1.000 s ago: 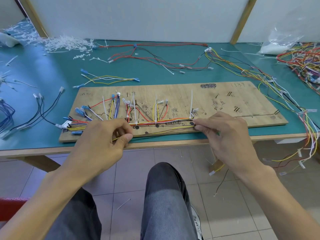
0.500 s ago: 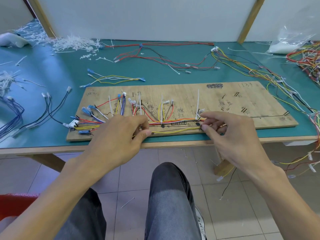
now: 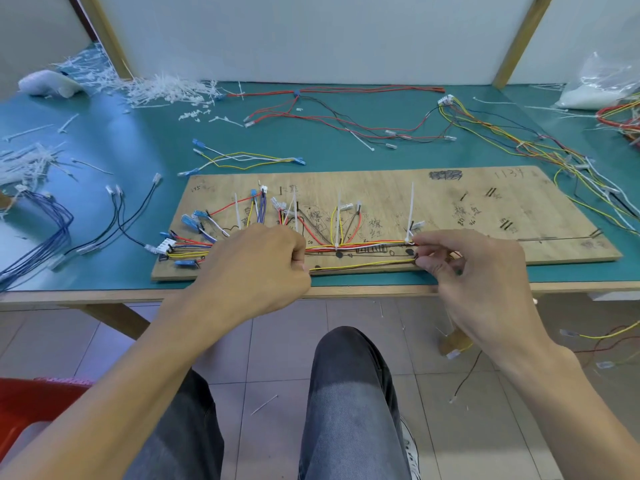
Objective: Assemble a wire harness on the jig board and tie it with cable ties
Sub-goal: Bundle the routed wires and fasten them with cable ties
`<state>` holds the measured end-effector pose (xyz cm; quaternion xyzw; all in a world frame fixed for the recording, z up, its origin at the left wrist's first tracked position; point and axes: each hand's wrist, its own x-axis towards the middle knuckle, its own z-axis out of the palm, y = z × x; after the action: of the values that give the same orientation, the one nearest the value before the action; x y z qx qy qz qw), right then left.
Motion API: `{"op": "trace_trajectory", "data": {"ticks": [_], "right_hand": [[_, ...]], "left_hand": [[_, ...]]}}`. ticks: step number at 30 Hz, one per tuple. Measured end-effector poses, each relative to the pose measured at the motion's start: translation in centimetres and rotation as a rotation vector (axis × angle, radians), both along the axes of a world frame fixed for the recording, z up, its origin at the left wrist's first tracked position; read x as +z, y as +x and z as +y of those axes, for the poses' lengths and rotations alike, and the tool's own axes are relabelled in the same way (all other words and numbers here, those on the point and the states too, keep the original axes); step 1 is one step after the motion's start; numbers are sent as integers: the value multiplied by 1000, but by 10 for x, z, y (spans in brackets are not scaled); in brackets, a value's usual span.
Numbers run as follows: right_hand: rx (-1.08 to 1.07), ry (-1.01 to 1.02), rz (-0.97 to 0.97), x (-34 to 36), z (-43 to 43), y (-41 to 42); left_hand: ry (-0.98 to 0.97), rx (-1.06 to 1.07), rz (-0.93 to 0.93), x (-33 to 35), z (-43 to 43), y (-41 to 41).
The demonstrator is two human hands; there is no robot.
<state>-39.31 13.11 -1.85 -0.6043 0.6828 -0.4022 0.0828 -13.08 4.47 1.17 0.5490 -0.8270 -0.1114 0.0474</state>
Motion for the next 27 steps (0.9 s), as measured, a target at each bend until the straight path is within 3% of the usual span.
{"op": "trace_trajectory", "data": {"ticks": [21,27], "right_hand": [[87,-11,163,2,-2,-5],[64,9,147,1,-1,-5]], "left_hand": [[9,-35,110,-6,-2,8],[-20,16,39,-5,2,5]]}}
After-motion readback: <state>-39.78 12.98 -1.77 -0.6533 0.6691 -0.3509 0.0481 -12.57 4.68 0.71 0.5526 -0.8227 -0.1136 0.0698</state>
